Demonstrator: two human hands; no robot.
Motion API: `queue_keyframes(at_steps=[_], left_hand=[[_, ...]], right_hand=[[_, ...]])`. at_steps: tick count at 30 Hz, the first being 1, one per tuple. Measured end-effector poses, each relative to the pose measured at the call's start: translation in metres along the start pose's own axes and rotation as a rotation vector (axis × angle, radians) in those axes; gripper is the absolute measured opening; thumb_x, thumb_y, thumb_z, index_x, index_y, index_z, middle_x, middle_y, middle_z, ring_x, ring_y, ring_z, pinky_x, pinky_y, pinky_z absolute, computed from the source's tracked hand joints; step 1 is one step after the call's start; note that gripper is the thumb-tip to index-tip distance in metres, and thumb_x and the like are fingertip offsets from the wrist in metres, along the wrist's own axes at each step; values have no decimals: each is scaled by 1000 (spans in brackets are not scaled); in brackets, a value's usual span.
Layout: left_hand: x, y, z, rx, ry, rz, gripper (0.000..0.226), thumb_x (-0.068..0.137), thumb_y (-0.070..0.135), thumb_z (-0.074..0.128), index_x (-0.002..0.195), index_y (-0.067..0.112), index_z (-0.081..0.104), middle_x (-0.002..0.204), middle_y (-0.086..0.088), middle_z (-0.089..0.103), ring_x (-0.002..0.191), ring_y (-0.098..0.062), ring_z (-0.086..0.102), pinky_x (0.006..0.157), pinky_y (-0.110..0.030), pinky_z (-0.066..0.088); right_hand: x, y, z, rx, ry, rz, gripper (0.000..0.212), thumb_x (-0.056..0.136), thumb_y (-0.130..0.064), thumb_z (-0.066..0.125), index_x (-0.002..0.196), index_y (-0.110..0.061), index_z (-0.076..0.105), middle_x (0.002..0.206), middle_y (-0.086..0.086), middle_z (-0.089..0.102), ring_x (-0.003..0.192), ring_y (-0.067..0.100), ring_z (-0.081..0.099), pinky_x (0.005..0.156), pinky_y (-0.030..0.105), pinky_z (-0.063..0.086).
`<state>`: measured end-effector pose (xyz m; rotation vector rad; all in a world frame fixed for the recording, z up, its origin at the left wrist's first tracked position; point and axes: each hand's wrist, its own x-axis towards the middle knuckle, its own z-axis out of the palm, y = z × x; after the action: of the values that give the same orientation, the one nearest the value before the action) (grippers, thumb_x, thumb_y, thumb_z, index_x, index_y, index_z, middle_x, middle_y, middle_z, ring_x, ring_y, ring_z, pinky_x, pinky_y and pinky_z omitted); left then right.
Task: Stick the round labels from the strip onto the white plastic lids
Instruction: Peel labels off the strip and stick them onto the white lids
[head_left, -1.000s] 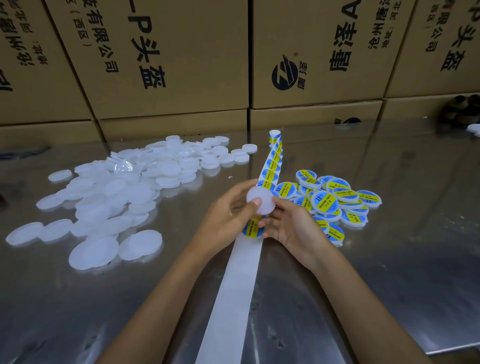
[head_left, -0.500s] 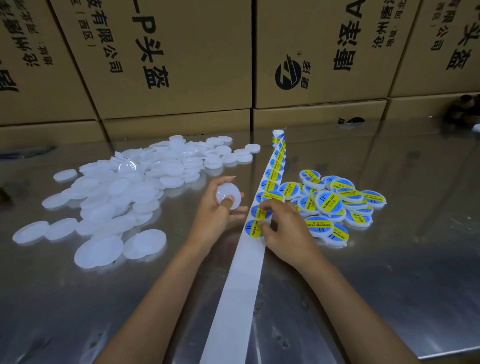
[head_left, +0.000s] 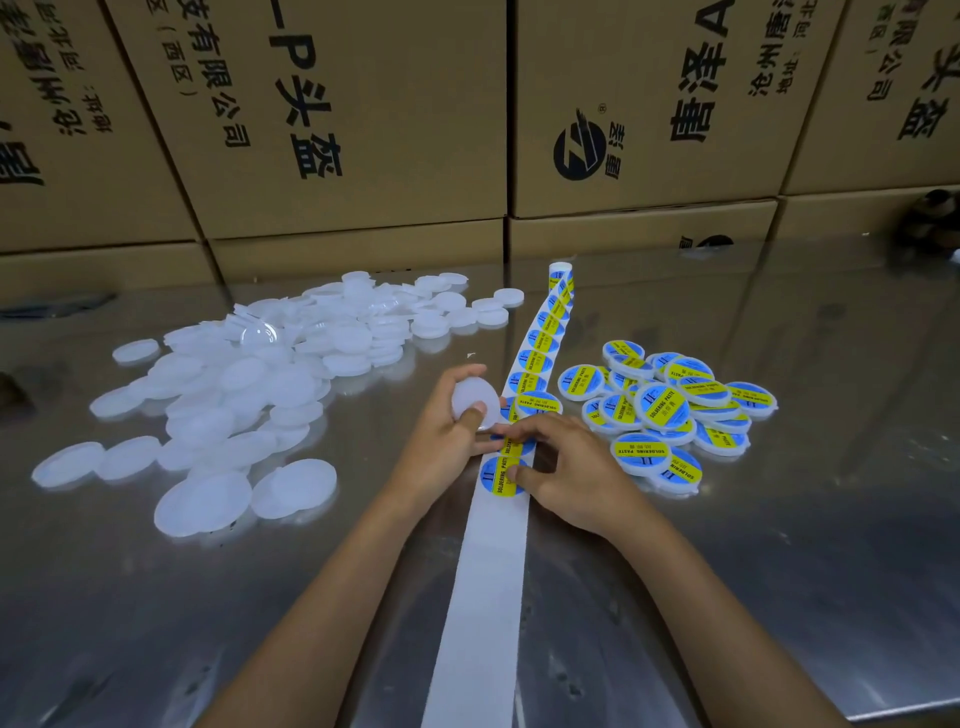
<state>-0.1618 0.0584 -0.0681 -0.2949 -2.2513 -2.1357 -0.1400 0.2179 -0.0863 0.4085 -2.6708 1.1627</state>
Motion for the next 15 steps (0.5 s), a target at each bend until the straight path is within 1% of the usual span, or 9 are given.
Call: queue_keyframes(at_steps=[3, 6, 8, 11, 13, 15], left_hand=[[0, 1, 0, -2, -11, -11, 43, 104, -1, 37, 115, 38, 50, 132, -23, 57, 88, -27, 76, 75, -30, 62], [1, 0, -1, 5, -16, -18, 41, 104, -2, 36, 124, 31, 48, 129, -24, 59, 78, -21, 76, 68, -25, 60], [1, 1, 0, 12, -15, -29, 41, 104, -2, 36, 127, 29, 46, 129, -23, 60, 76, -19, 75, 66, -22, 58], [0, 1, 0, 30, -10, -32, 40, 104, -2, 37, 129, 28, 47, 129, -22, 60, 75, -14, 75, 68, -21, 58], [0, 1, 0, 29, -10, -26, 40, 103, -2, 39, 128, 27, 48, 130, -20, 58, 77, -14, 75, 71, -24, 60], [0, 1, -1, 38, -4, -11, 40, 102, -3, 40, 125, 27, 51, 131, -20, 56, 91, -21, 74, 78, -34, 62]], right_hand=[[1, 0, 1, 15, 28, 39, 27, 82, -15, 75, 107, -21, 69, 111, -6, 64, 112, 13, 54, 98, 30, 43], [2, 0, 4, 41, 47, 59, 20, 81, -14, 75, 99, -19, 70, 105, -7, 63, 106, 14, 56, 94, 32, 46], [2, 0, 5, 40, 46, 53, 16, 81, -14, 75, 96, -18, 71, 102, -7, 63, 104, 13, 55, 92, 34, 47], [1, -3, 4, 49, 50, 45, 13, 81, -13, 75, 91, -19, 68, 97, -9, 62, 100, 14, 56, 89, 34, 48], [1, -6, 3, 91, 60, 58, 16, 79, -8, 74, 85, -21, 65, 95, -8, 60, 94, 12, 56, 83, 28, 48], [1, -12, 1, 242, 79, 97, 20, 79, -1, 71, 81, -19, 63, 89, -6, 61, 81, 8, 56, 73, 17, 46]])
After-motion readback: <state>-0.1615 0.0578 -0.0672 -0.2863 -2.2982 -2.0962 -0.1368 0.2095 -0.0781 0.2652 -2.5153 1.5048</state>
